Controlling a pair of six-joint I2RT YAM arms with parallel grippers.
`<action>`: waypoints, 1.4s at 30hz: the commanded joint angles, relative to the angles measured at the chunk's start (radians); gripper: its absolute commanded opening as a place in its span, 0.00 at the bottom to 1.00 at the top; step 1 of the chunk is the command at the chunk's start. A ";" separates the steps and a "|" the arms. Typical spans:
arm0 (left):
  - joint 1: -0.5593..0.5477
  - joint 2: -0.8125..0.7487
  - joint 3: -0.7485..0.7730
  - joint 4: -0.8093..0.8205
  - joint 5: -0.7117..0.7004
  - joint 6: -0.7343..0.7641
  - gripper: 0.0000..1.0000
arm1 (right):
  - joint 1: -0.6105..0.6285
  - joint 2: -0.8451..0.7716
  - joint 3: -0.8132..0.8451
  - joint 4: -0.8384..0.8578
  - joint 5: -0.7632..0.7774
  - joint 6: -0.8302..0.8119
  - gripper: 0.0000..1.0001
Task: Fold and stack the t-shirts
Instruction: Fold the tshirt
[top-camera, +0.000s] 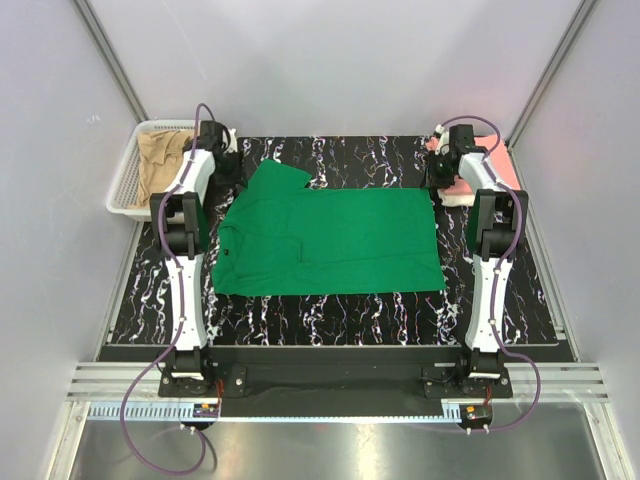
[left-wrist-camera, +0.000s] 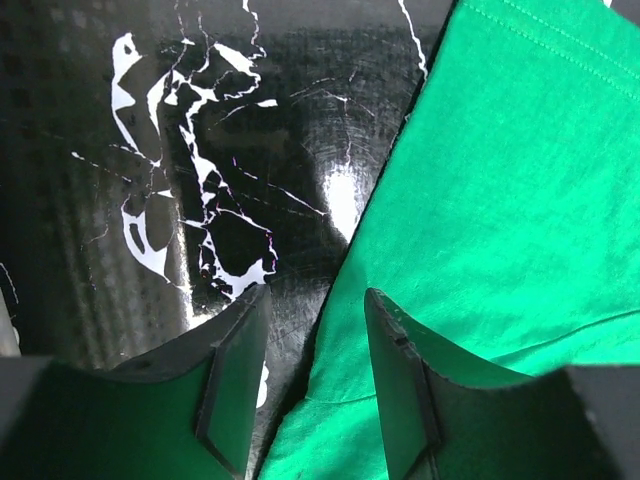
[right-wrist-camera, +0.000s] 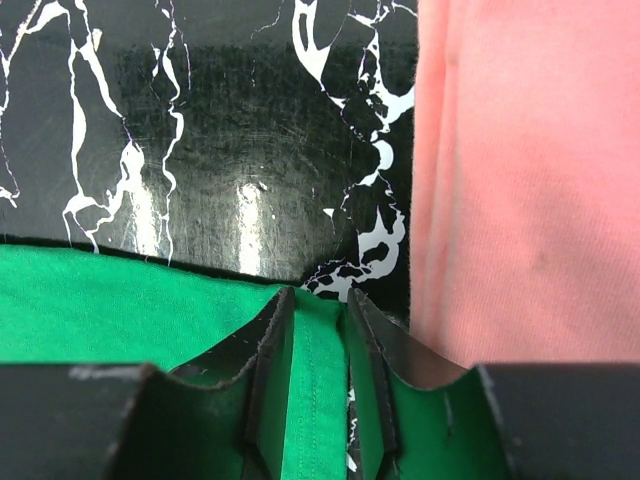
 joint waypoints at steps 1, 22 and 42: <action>0.005 -0.010 -0.017 -0.004 0.059 0.048 0.47 | 0.011 0.008 0.048 -0.034 -0.026 -0.028 0.35; 0.005 -0.165 0.004 0.010 0.248 -0.041 0.00 | 0.014 -0.124 -0.010 0.010 -0.034 0.024 0.00; 0.007 -0.377 -0.293 0.036 0.087 -0.004 0.00 | 0.014 -0.409 -0.420 0.274 0.125 -0.003 0.00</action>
